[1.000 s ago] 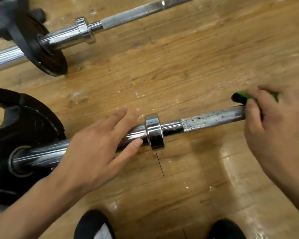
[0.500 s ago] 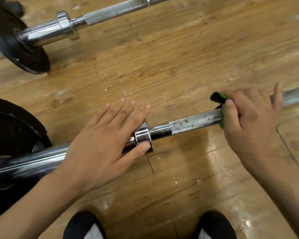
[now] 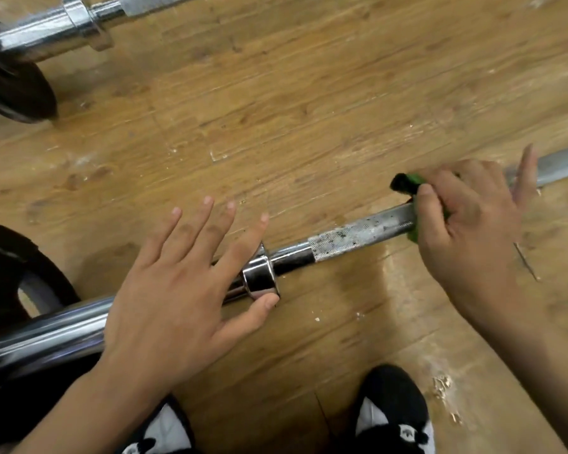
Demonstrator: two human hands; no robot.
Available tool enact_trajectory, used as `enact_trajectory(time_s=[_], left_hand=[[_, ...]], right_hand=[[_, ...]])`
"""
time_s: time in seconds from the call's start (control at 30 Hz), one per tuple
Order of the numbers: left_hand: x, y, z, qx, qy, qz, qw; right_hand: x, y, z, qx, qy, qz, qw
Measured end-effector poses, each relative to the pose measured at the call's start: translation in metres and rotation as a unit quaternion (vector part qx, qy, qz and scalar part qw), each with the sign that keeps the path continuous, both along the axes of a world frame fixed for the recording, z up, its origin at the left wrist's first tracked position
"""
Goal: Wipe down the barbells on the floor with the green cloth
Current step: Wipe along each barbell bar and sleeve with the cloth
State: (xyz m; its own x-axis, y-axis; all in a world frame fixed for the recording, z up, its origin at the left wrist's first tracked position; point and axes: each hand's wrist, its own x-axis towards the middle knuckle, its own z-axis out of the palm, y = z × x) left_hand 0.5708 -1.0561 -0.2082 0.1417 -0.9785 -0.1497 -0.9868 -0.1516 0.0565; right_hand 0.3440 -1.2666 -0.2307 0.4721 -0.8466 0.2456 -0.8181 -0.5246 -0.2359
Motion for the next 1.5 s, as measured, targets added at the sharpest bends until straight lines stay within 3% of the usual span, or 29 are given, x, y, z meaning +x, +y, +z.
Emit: enact_trajectory(time_s=[0.1,0.23,0.3,0.37,0.47,0.53,0.6,0.67,0.77,0.83,0.93,1.03,1.13,1.2,1.37,1.43,1.5], left_hand=[[-0.005,0.002,0.000,-0.002,-0.003,0.003,1.000],[-0.005,0.004,0.000,0.004,0.004,-0.003,1.000],[-0.001,0.004,0.000,0.002,0.007,-0.006,1.000],[0.001,0.003,0.000,0.005,0.010,-0.004,1.000],[0.002,-0.001,0.000,-0.002,0.011,0.000,1.000],[0.005,-0.004,-0.001,0.000,0.017,-0.002,1.000],[0.010,-0.007,0.000,0.003,0.027,0.003,1.000],[0.016,-0.012,-0.001,0.006,0.038,0.006,0.999],[0.031,-0.021,0.001,-0.005,0.064,0.005,0.998],[0.037,-0.026,0.003,-0.042,0.084,0.003,0.996],[0.023,-0.032,0.002,-0.127,0.097,0.004,0.987],[0.011,-0.044,-0.005,-0.123,0.034,0.030,0.991],[0.018,-0.057,-0.008,-0.133,0.006,0.043,0.990],[0.025,-0.063,-0.008,-0.141,0.001,0.047,0.989],[0.042,-0.071,-0.008,-0.152,0.001,0.070,0.986],[0.045,-0.075,-0.009,-0.154,0.001,0.080,0.985],[0.048,-0.082,-0.009,-0.156,0.003,0.088,0.984]], right_hand=[[0.029,0.030,0.004,0.025,-0.019,-0.040,0.999],[0.075,0.083,0.001,0.016,-0.011,0.169,0.985],[0.065,0.066,0.001,0.003,-0.005,0.208,0.978],[0.030,0.035,-0.005,-0.026,-0.011,0.162,0.986],[-0.018,-0.011,-0.007,-0.041,-0.005,0.016,0.999],[-0.014,-0.018,-0.006,-0.024,-0.015,-0.072,0.997],[0.015,-0.005,-0.004,-0.013,-0.038,-0.097,0.995],[0.048,0.028,-0.007,-0.020,-0.051,0.012,0.998],[0.078,0.070,-0.016,-0.033,-0.067,0.219,0.973],[0.074,0.050,-0.020,-0.098,-0.046,0.275,0.955],[0.035,-0.010,-0.030,-0.146,-0.045,0.220,0.964],[0.014,-0.040,-0.029,-0.120,-0.030,0.095,0.988],[0.045,-0.027,-0.021,-0.061,-0.079,-0.020,0.995],[0.083,-0.003,-0.015,-0.042,-0.082,0.010,0.996],[0.122,0.025,-0.022,-0.110,-0.073,0.228,0.965],[0.109,-0.002,-0.030,-0.145,-0.074,0.213,0.964],[0.097,-0.027,-0.028,-0.118,-0.104,0.146,0.977]])
